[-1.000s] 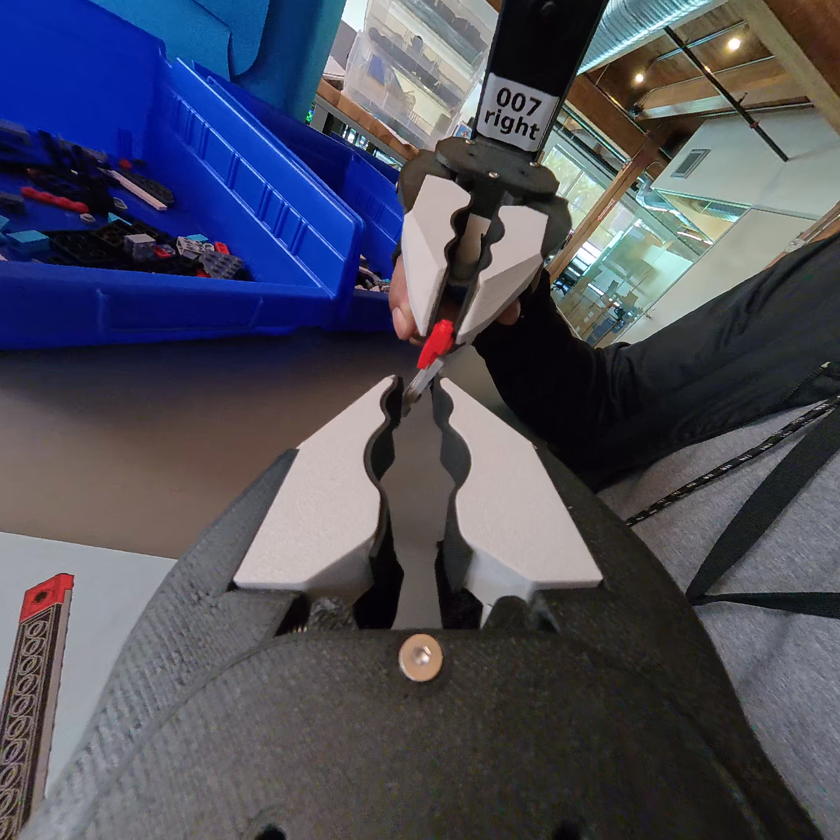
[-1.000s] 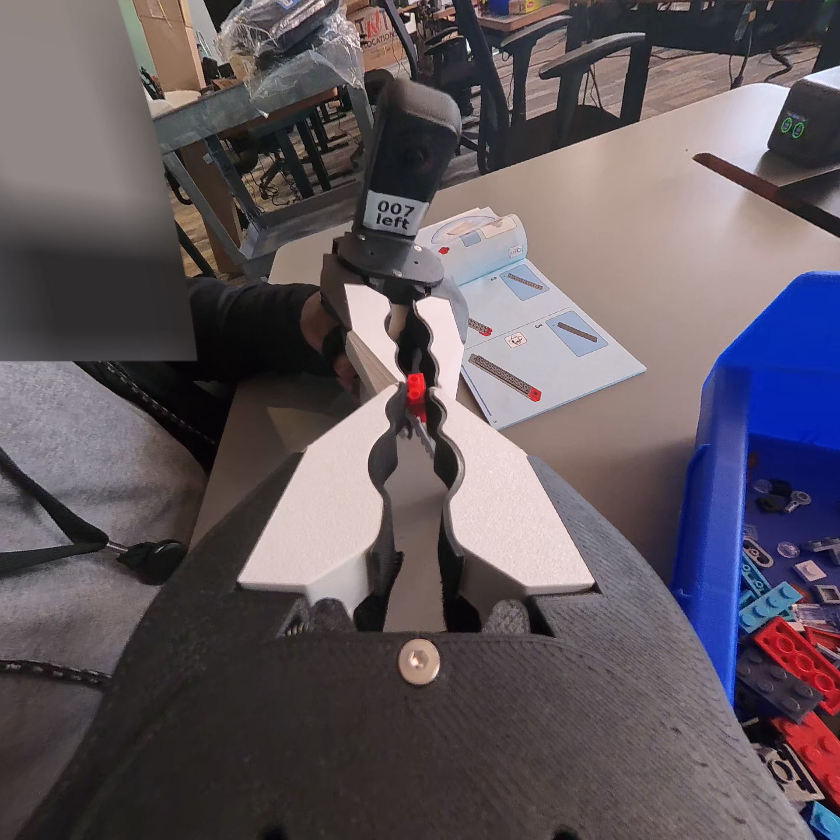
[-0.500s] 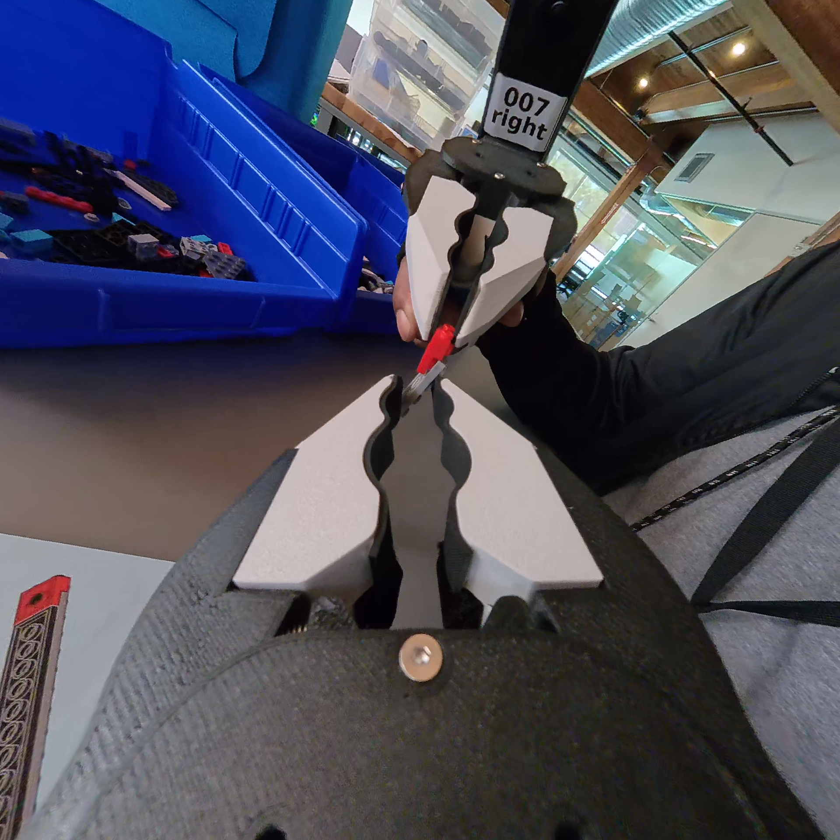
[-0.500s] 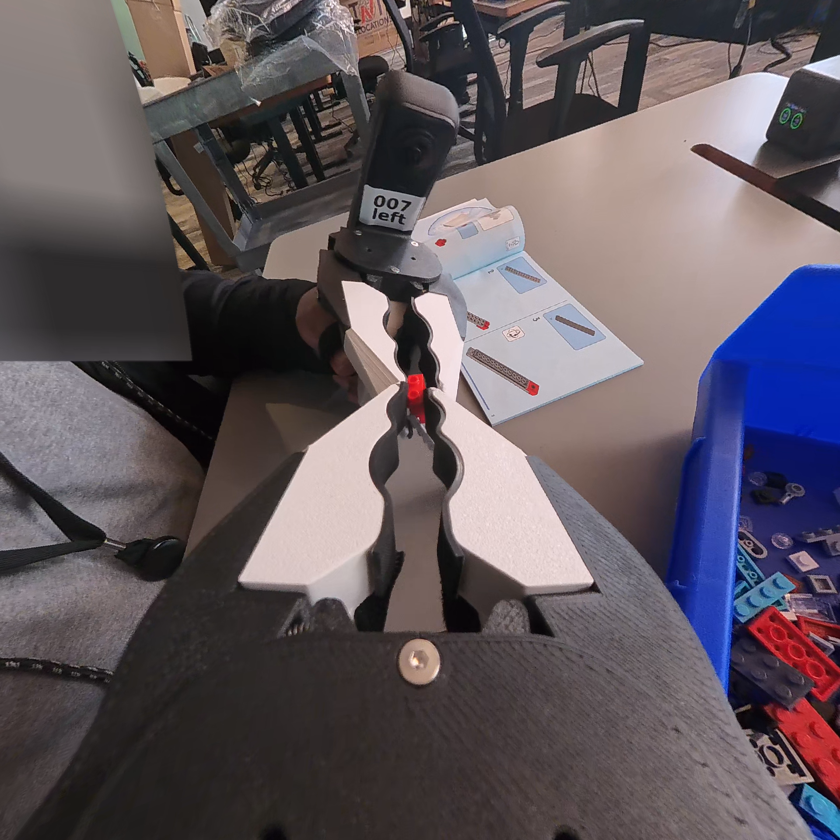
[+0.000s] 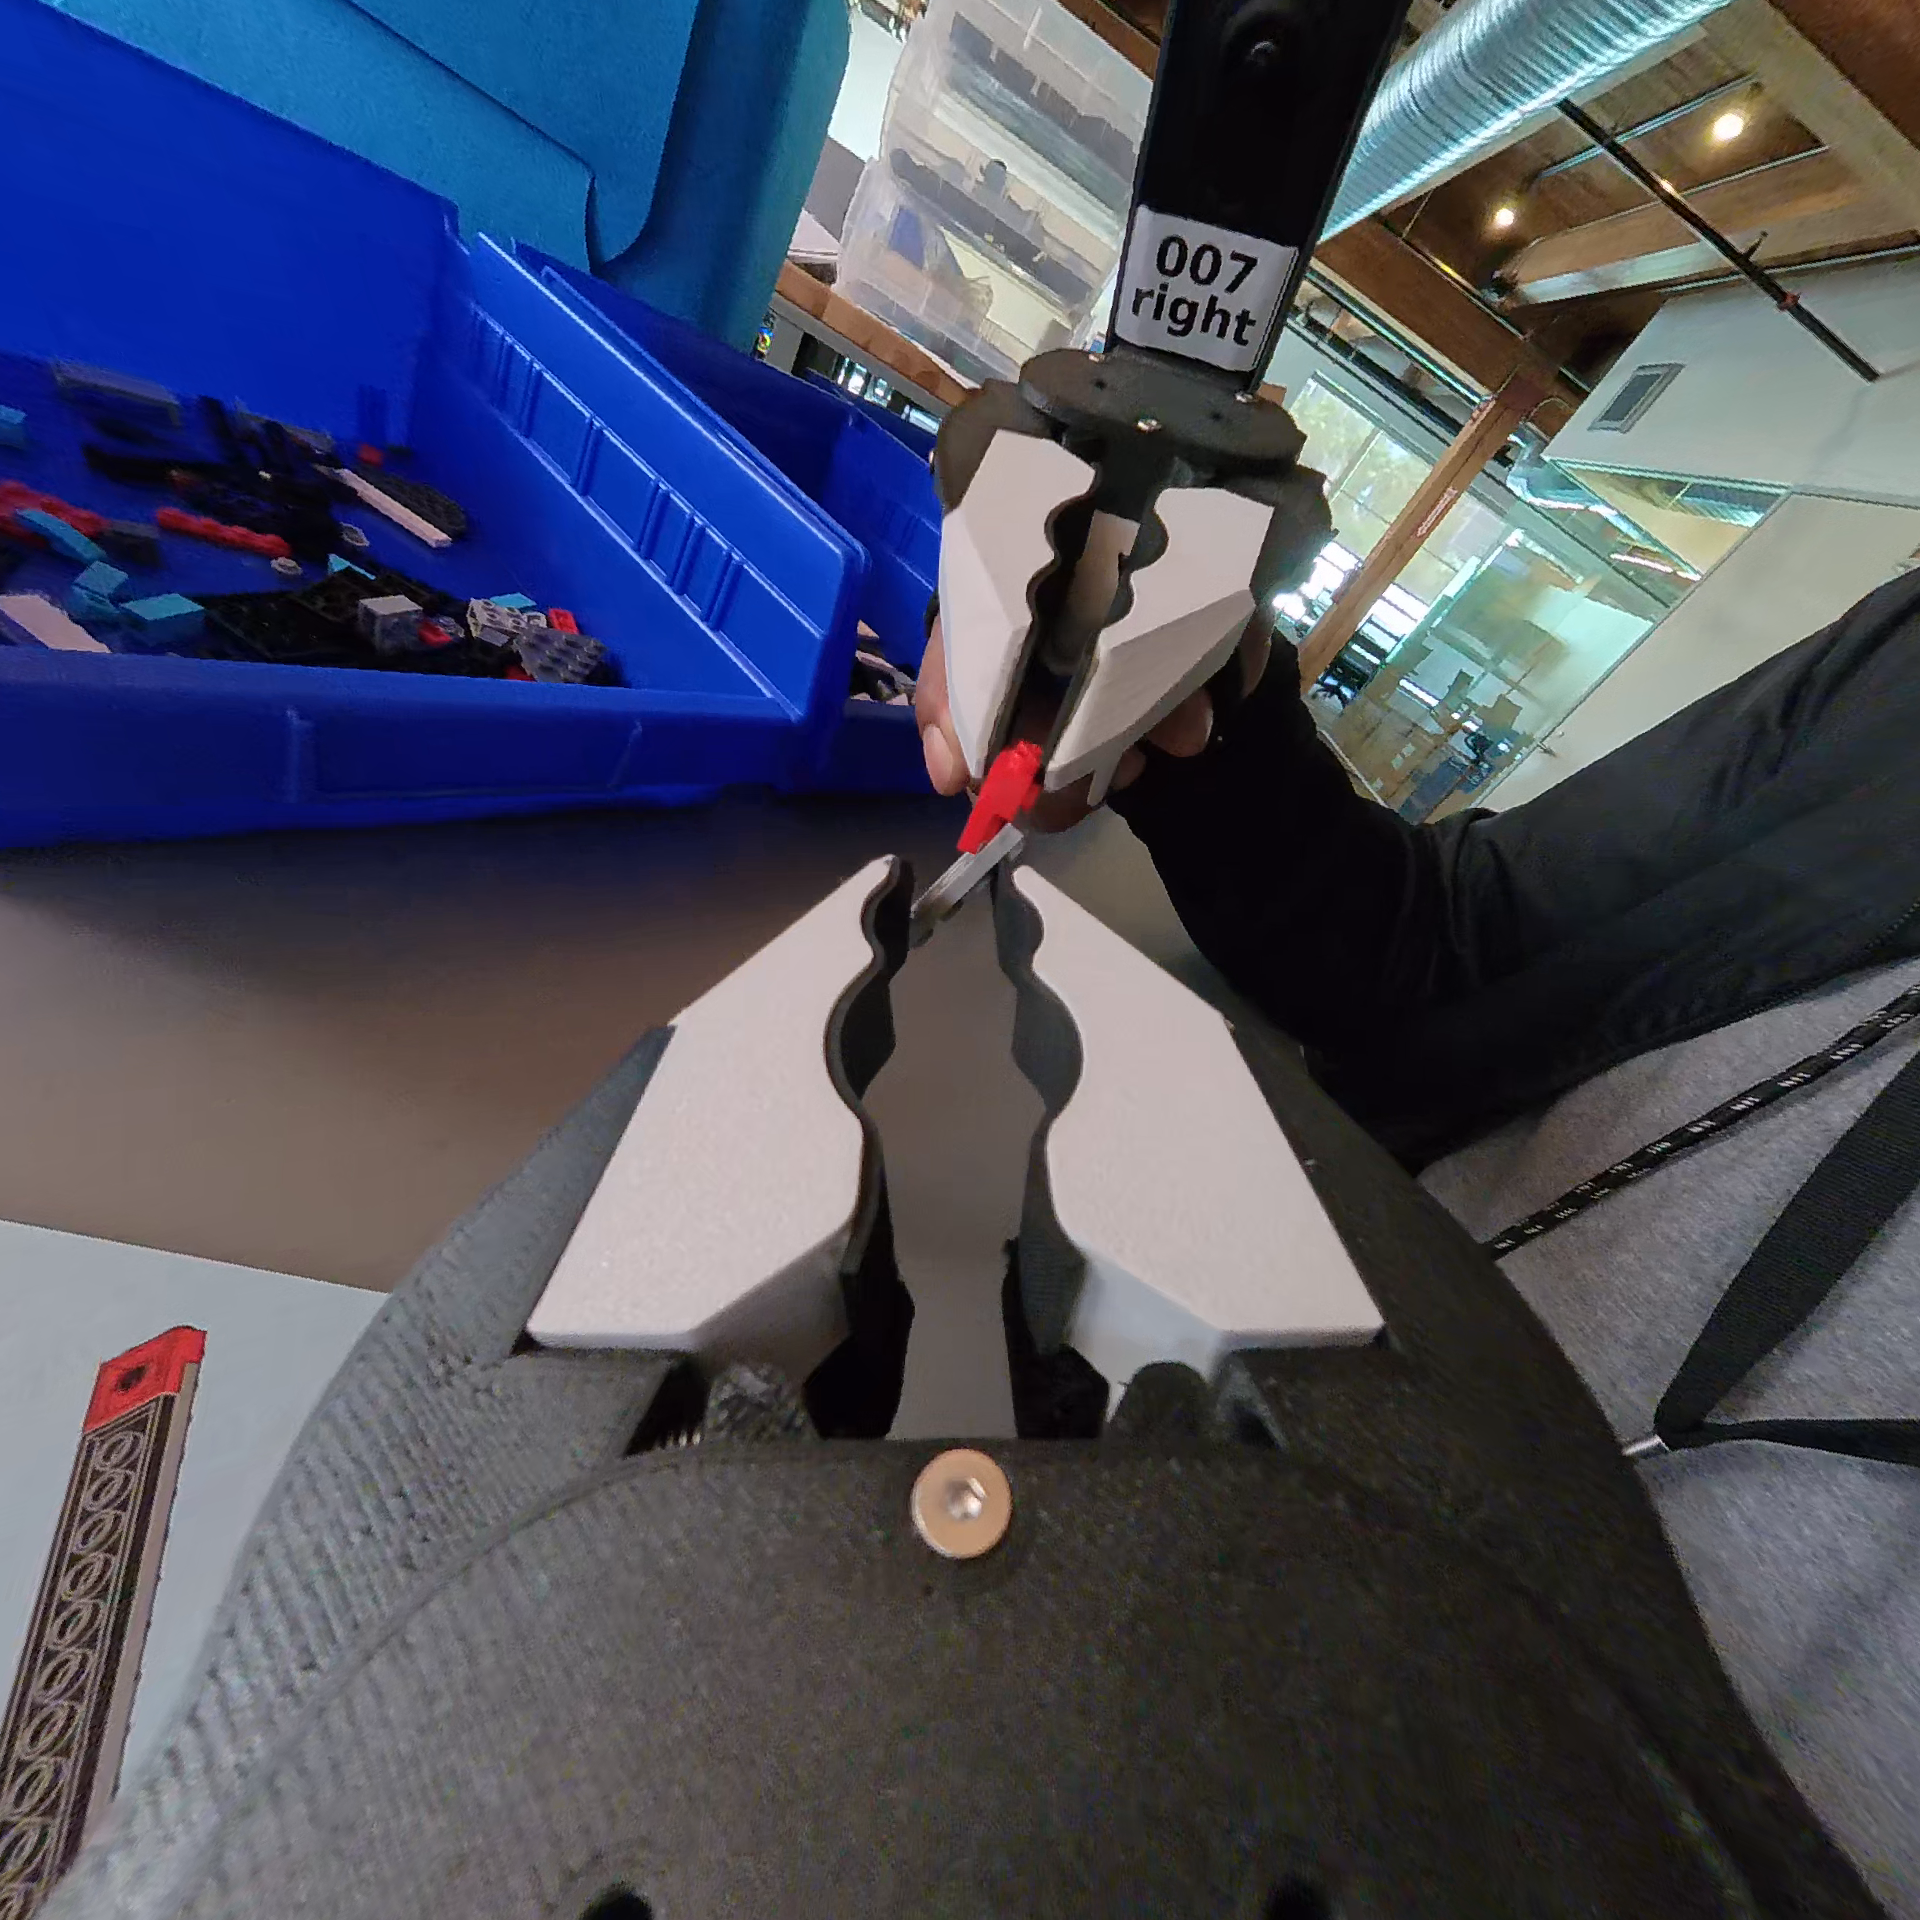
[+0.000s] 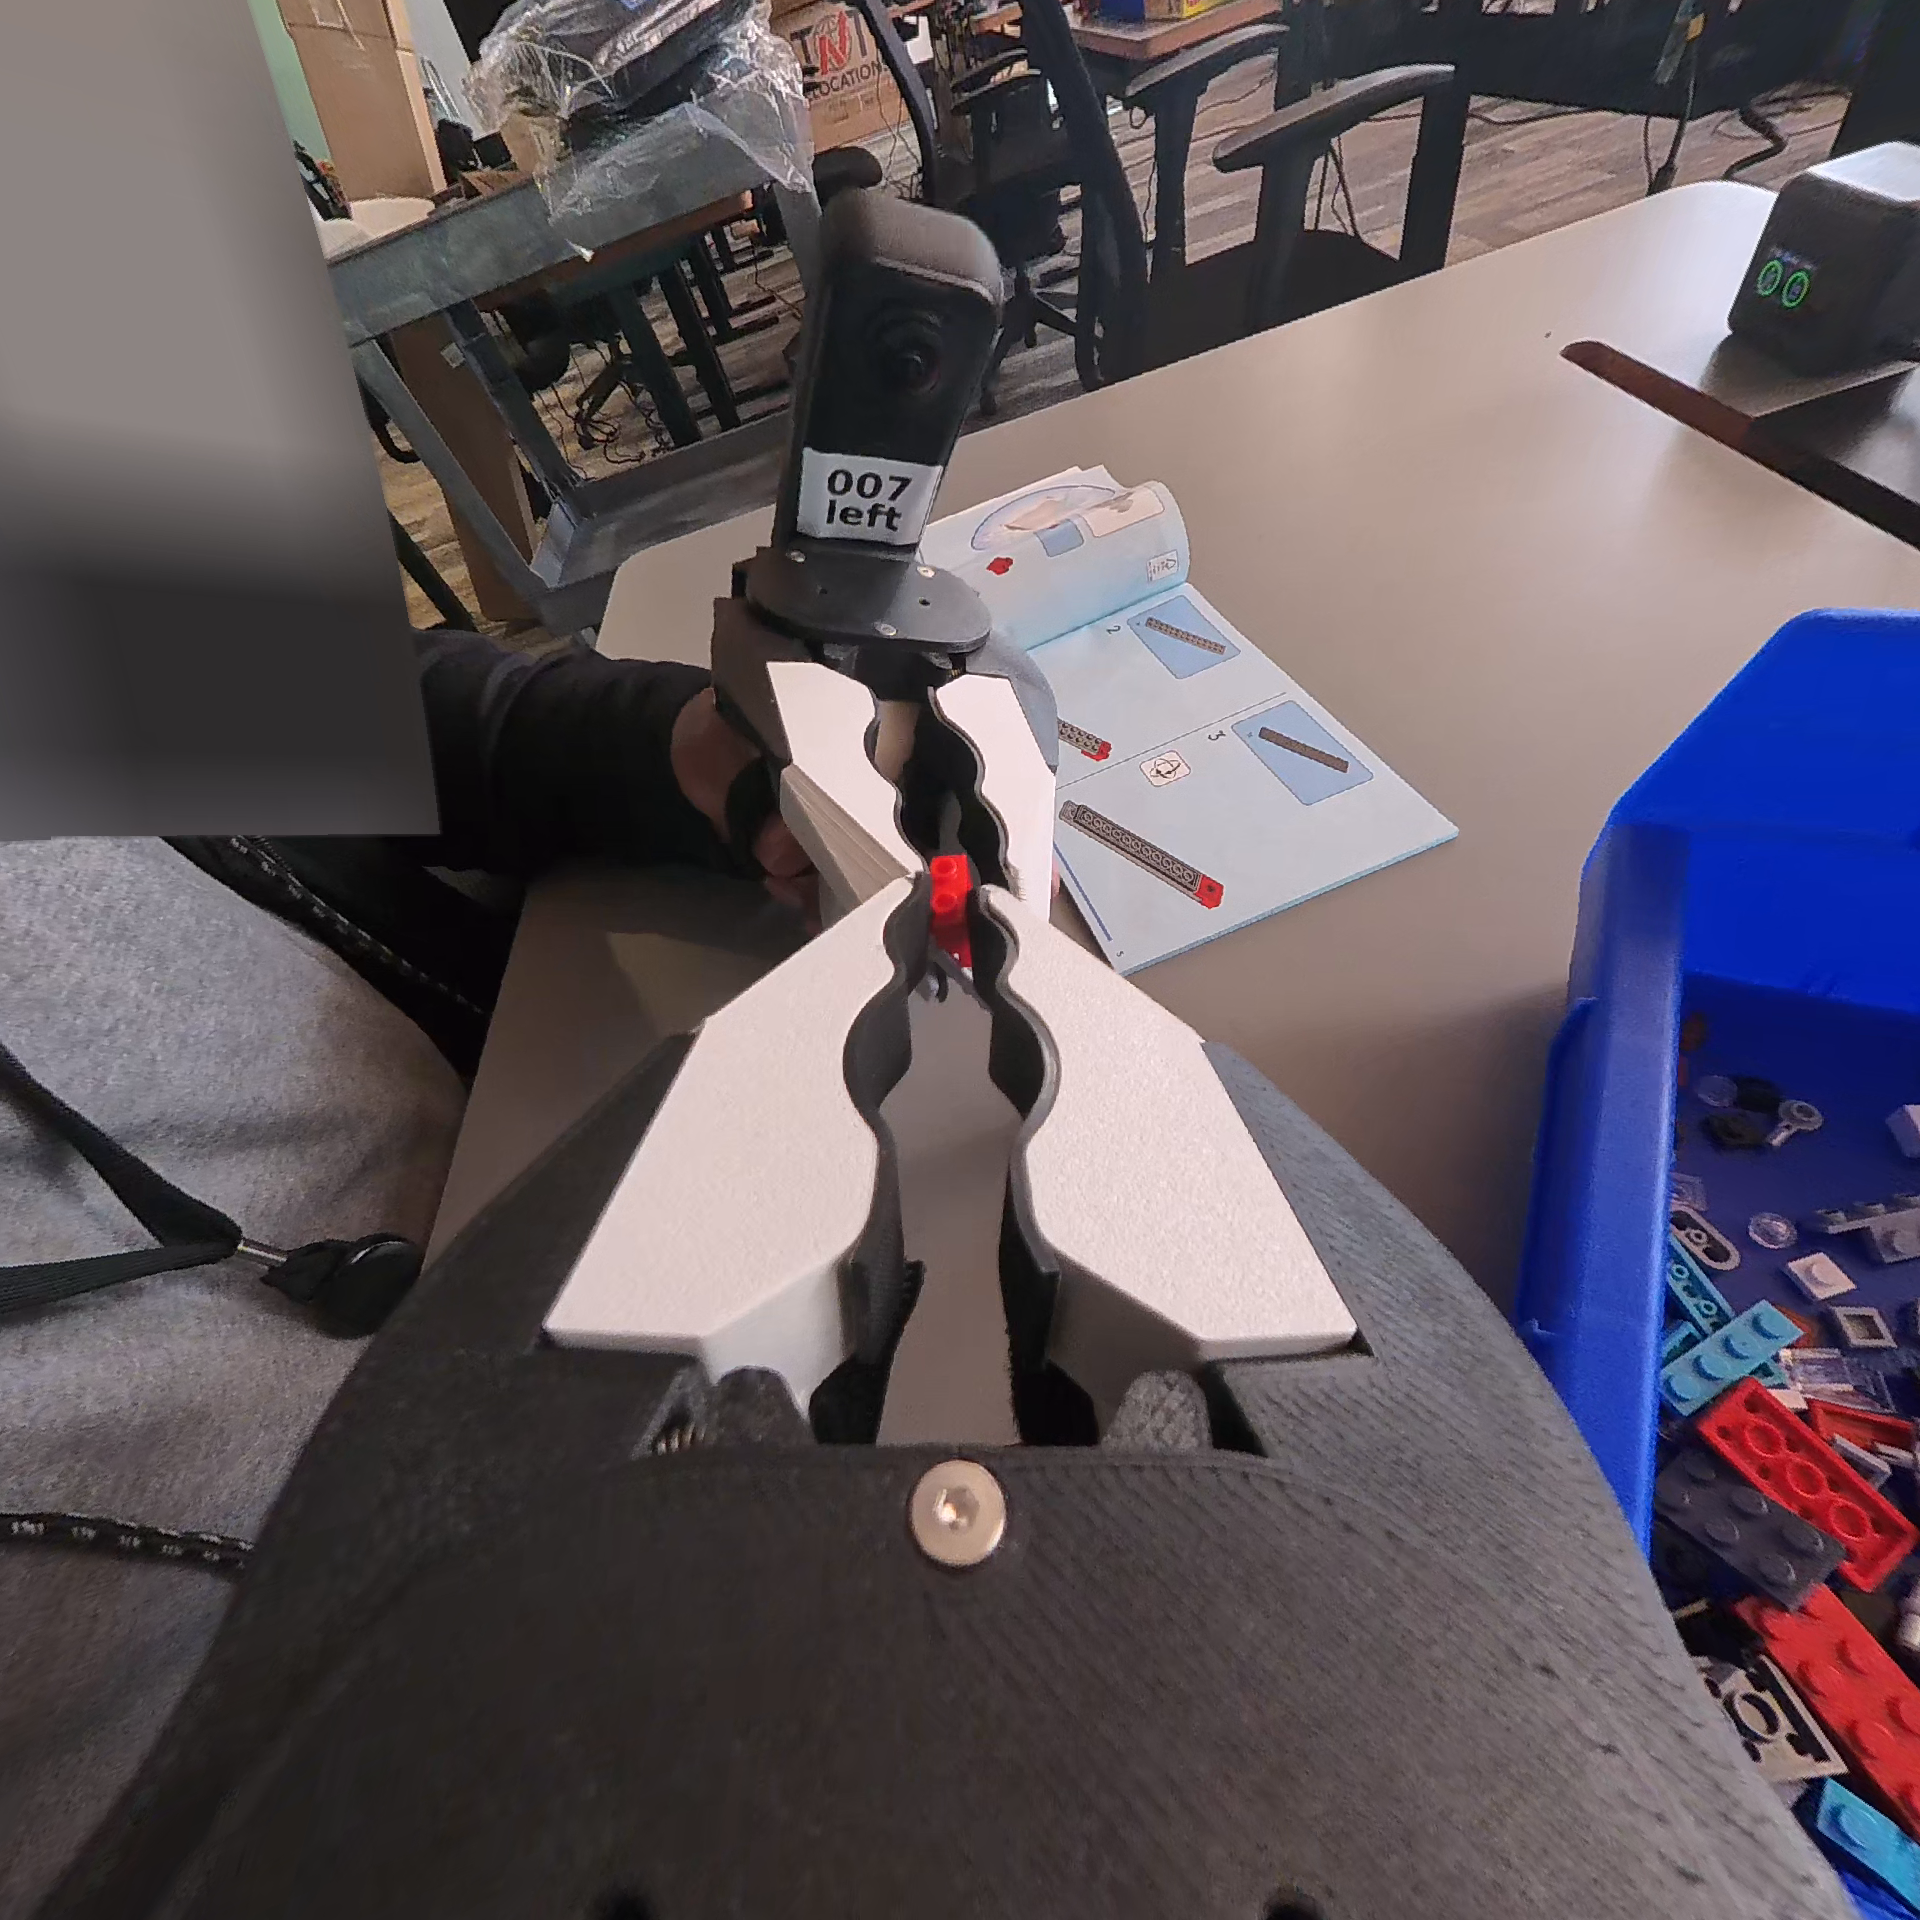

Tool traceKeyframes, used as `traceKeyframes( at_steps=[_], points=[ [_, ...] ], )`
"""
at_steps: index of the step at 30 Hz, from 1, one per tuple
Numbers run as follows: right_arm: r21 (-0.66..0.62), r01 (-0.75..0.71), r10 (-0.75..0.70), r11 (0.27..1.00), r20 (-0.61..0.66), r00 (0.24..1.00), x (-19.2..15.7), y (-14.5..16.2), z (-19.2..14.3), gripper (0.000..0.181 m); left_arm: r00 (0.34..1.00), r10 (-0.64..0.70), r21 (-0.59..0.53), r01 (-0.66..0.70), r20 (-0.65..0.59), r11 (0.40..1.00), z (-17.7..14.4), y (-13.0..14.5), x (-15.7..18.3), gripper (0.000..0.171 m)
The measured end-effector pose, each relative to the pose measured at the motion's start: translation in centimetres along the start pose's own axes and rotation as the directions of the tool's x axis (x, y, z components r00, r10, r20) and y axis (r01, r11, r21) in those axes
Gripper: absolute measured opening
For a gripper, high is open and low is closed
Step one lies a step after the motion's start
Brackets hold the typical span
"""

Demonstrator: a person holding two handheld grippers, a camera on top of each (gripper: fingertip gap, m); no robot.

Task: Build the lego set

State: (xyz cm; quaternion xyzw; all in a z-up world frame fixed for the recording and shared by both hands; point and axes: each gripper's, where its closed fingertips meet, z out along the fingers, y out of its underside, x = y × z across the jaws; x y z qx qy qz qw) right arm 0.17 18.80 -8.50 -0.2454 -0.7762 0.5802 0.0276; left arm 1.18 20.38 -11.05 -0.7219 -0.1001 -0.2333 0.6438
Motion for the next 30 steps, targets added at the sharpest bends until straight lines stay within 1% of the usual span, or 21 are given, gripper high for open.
traceKeyframes(
  at_steps=[5,9,19,26,30],
  points=[
    [0.009,0.014,-0.014,1.0,0.0,1.0,-0.11,-0.19,-0.11,0.009,1.0,0.001,0.028,-0.001,-0.008,1.0,0.07,-0.22,0.25,0.015],
    [0.015,0.02,-0.021,1.0,0.002,1.0,-0.19,-0.28,-0.18,0.009,0.999,-0.037,0.046,0.039,-0.038,0.998,0.14,-0.32,0.46,0.013],
    [0.012,0.006,-0.006,1.0,0.035,0.999,-0.35,0.07,-0.12,0.01,0.998,-0.038,0.022,0.039,-0.045,0.999,0.22,0.06,0.58,0.011],
    [0.011,-0.03,0.029,0.999,0.076,0.997,-0.49,0.35,-0.16,0.016,0.999,-0.027,0.009,0.027,-0.039,1.0,0.26,0.26,0.55,0.01],
    [0.004,-0.027,0.027,1.0,0.087,0.996,-0.61,0.55,-0.15,0.018,0.999,-0.021,0.005,0.022,-0.042,1.0,0.27,0.3,0.63,0.009]
  ],
)
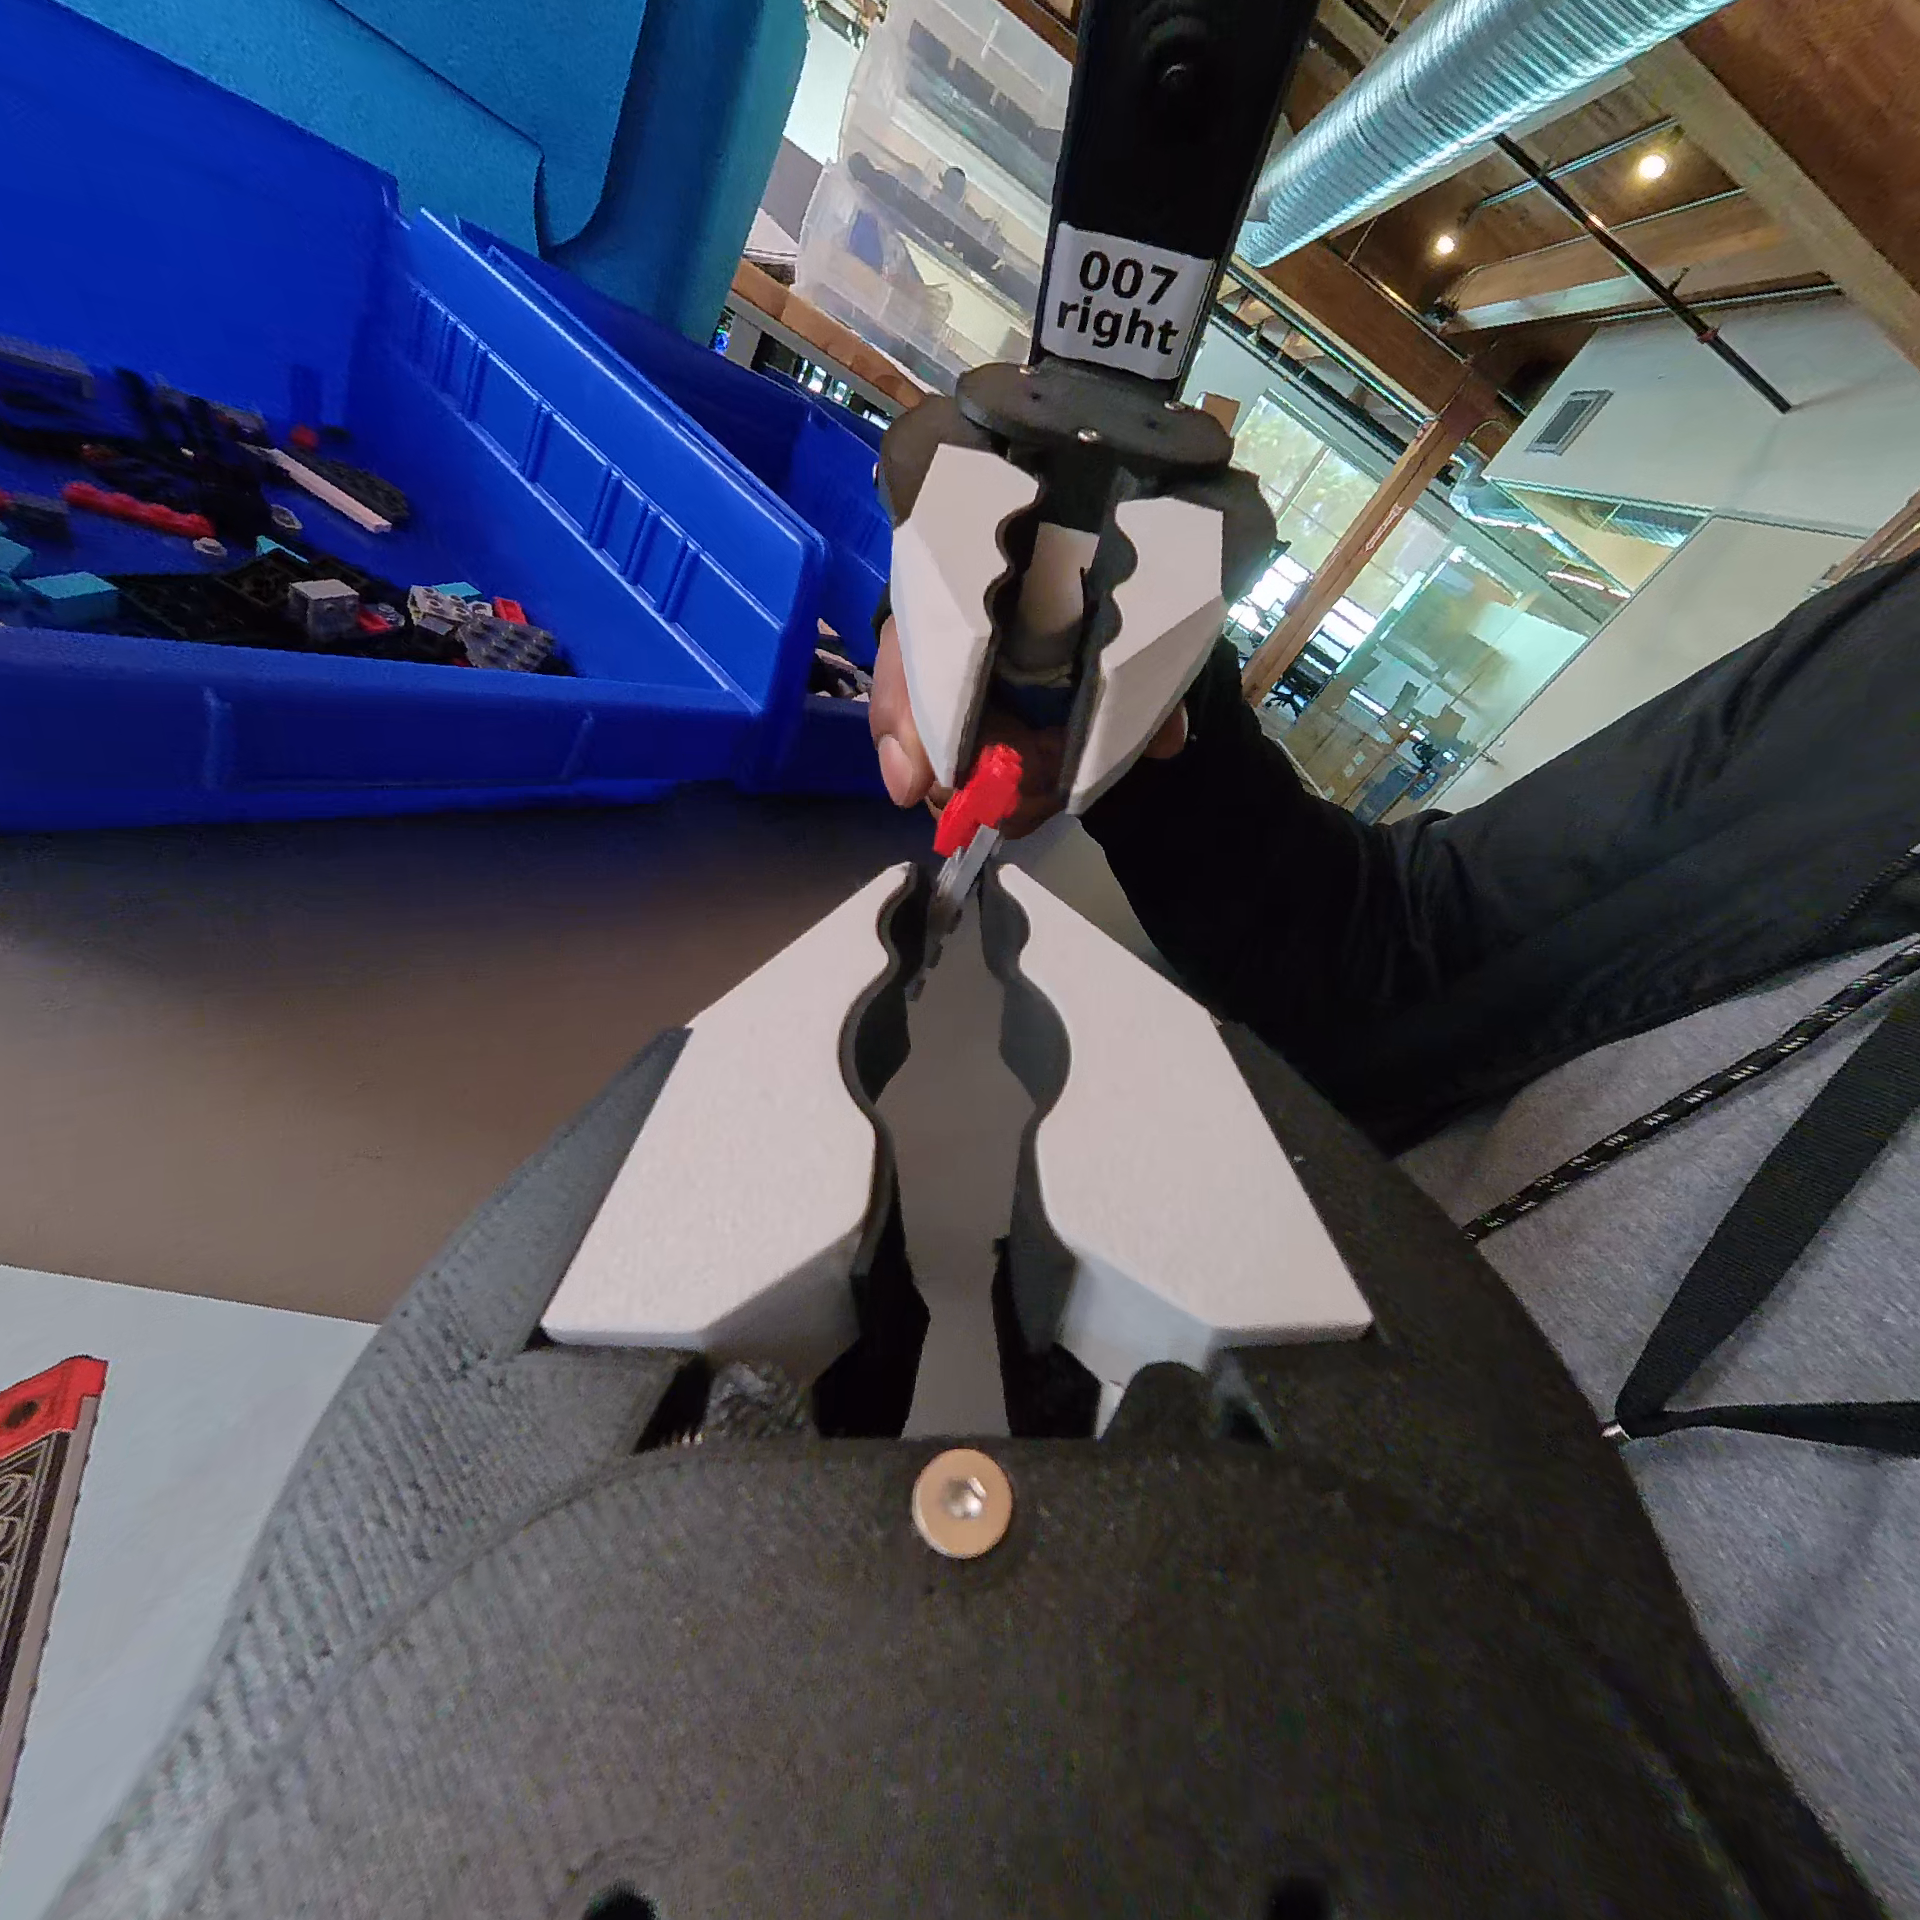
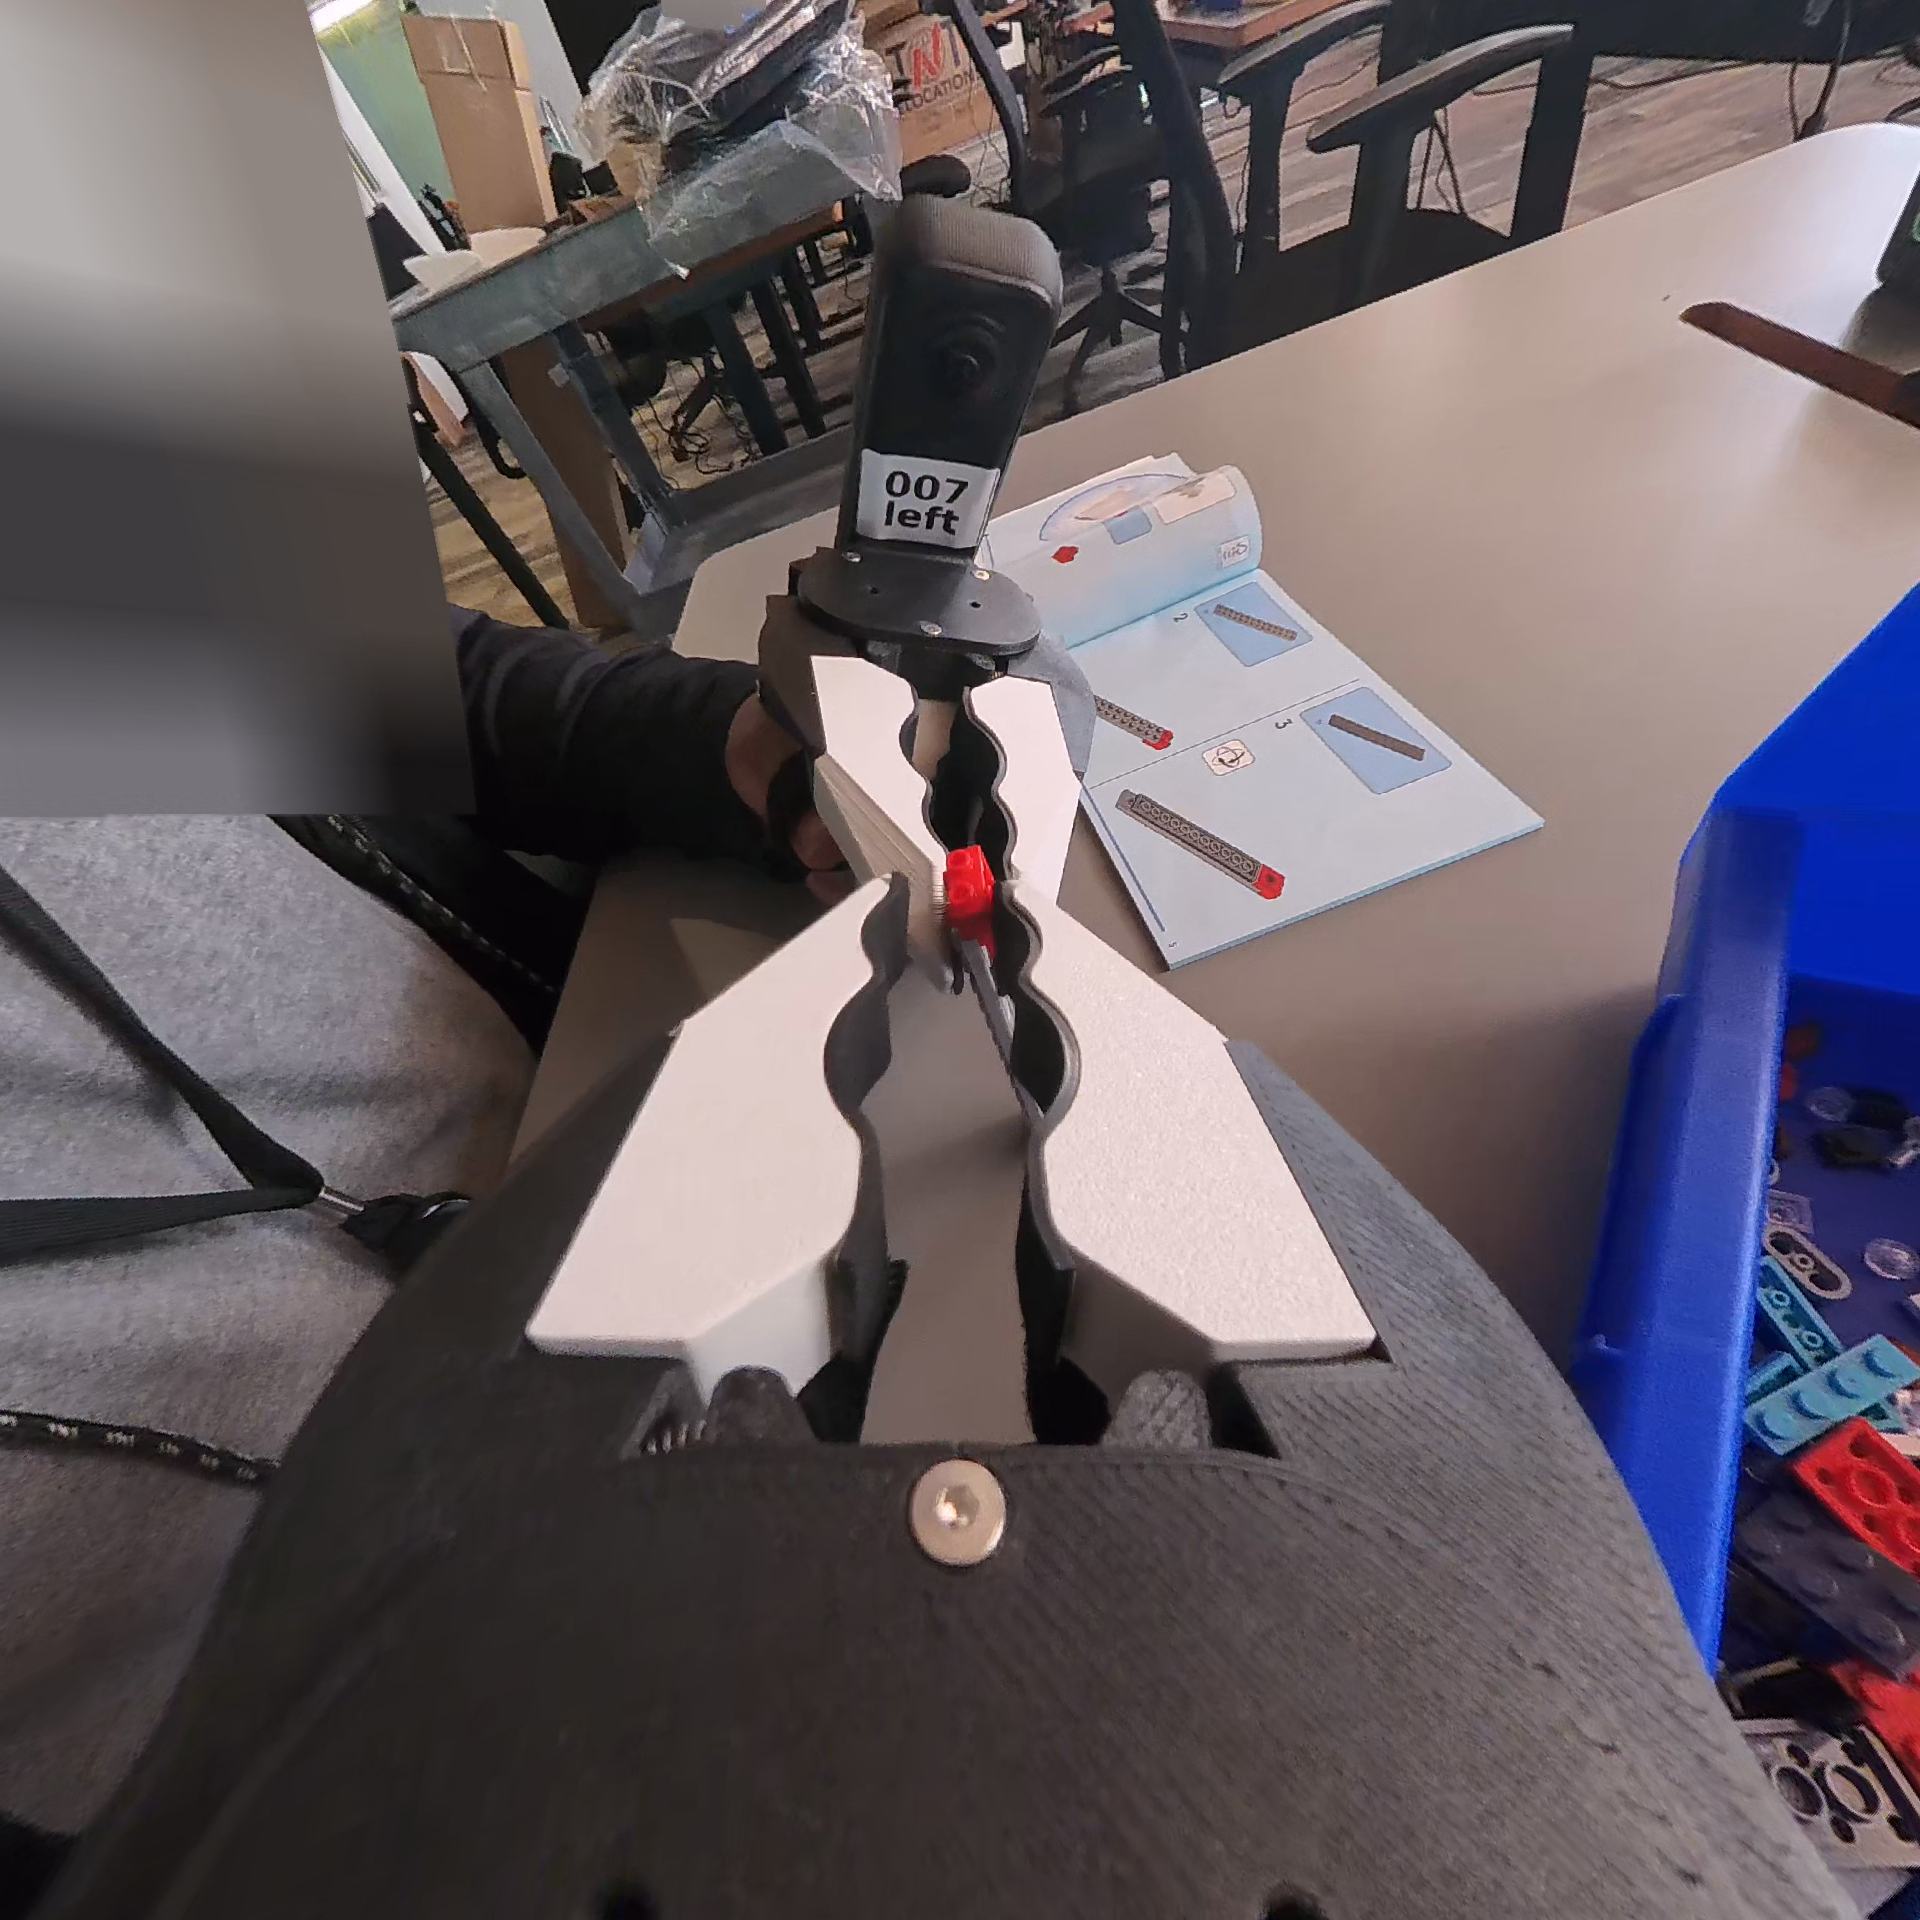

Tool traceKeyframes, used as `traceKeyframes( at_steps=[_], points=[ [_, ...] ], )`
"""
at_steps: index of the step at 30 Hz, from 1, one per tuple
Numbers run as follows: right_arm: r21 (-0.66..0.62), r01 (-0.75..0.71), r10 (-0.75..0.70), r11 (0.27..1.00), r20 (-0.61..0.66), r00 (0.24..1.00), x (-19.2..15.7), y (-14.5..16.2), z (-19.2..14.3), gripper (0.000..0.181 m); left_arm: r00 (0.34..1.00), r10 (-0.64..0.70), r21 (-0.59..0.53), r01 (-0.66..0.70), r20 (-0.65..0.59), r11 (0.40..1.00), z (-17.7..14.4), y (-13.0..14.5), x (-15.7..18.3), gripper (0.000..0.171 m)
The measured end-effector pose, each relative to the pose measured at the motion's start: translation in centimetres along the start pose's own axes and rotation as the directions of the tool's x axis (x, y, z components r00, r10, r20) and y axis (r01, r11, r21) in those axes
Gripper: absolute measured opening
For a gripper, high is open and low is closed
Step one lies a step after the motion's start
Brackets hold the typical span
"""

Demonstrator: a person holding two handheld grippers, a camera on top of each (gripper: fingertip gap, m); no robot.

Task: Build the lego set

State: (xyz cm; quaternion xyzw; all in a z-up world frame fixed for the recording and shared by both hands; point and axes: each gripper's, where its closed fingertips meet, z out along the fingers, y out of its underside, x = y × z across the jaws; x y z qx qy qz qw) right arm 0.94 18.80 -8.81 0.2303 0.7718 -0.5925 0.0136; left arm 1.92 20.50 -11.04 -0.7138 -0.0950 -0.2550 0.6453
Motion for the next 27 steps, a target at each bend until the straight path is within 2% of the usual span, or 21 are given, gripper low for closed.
traceKeyframes(
  at_steps=[22,27],
  points=[
    [-0.044,0.053,-0.054,0.998,-0.041,0.998,0.54,0.72,0.28,0.011,1.0,0.003,-0.012,-0.003,0.008,1.0,-0.13,0.06,-0.18,0.012],
    [-0.039,0.07,-0.072,0.997,-0.052,0.996,0.58,0.5,0.28,0.011,0.999,0.029,0.003,-0.029,0.017,1.0,-0.94,-0.68,-0.28,0.015]
  ],
)
